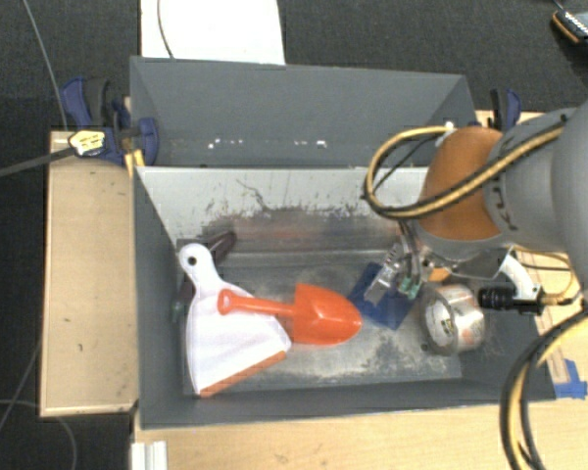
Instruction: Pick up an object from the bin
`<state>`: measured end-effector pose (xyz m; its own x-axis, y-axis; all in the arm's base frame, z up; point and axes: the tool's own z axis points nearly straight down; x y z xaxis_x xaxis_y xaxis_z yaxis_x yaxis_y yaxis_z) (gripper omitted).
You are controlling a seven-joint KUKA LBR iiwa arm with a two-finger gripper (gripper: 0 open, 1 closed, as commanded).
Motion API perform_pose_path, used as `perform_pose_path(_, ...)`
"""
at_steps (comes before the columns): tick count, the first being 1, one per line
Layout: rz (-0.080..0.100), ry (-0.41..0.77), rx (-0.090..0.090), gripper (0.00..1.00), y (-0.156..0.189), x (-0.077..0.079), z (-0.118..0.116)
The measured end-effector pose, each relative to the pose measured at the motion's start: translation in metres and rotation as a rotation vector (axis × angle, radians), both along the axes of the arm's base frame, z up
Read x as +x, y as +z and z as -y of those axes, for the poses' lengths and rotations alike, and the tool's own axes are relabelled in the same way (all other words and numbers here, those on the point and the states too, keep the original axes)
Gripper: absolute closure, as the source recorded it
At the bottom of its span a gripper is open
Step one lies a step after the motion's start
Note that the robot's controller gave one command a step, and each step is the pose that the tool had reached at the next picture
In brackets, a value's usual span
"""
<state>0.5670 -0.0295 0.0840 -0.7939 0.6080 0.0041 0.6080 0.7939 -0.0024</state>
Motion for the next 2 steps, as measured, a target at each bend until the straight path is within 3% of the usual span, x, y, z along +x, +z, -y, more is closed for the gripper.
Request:
perform_pose_path(1, 0.009, 0.000, 0.000, 1.00, 0.039, 0.002, 0.000)
perform_pose_path(2, 0.005, 0.003, 0.000, 1.00, 0.069, 0.002, 0.000)
